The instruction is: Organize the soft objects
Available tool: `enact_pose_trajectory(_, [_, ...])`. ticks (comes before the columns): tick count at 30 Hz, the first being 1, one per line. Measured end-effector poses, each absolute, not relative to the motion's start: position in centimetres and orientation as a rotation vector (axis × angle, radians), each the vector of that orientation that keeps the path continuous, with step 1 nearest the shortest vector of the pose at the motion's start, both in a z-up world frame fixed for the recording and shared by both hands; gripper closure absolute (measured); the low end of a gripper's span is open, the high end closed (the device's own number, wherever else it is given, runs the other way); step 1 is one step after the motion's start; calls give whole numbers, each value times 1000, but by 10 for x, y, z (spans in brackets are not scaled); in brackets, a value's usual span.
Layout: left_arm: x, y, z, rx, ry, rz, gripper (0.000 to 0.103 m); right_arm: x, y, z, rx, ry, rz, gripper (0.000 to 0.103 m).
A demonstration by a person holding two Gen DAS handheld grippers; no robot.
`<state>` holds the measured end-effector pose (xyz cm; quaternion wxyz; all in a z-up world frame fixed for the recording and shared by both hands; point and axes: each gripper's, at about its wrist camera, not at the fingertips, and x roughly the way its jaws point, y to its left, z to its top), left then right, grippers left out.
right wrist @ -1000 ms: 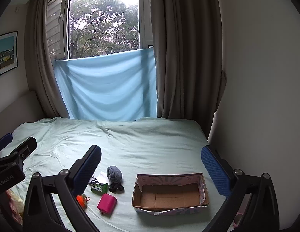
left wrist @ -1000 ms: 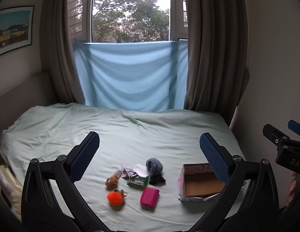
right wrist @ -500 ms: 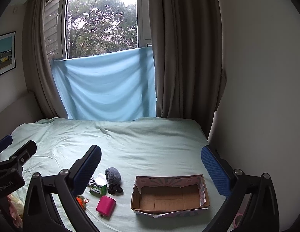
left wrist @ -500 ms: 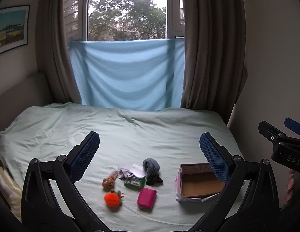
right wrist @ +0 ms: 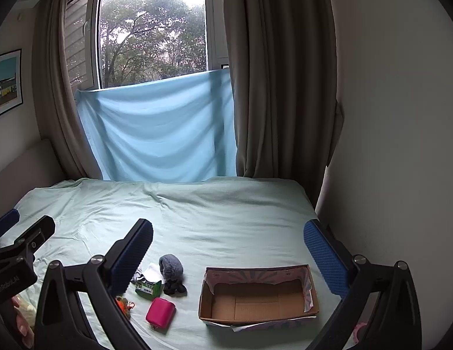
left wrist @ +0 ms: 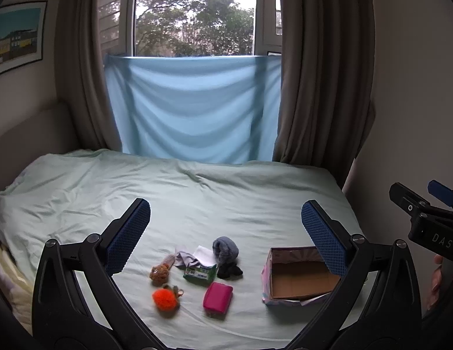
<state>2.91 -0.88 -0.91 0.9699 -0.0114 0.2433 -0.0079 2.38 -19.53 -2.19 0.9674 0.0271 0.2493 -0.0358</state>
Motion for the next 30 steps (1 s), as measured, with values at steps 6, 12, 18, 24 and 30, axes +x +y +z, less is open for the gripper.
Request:
enact_pose_trajectory(6, [30,-9,-8,-15,494,-7,0,25,-198,-19,40,495,-79,0])
enact_pose_trajectory(12, [29,-6,-8,-19,496,-12,0,26,-201,-20,40,492,-77,0])
enact_pose_trajectory(18, [27,-5,-7,-16,487,-12,0,24,-200,-20,37,487,-79,0])
enact_pose_trajectory(24, [26,5,-7,-13,500,20,0,27,-198,-22,41,480,-56,0])
enact_pose_trajectory(30, [30,40,-25,-36,561,85,0,34,-180,-36,37,500,8,0])
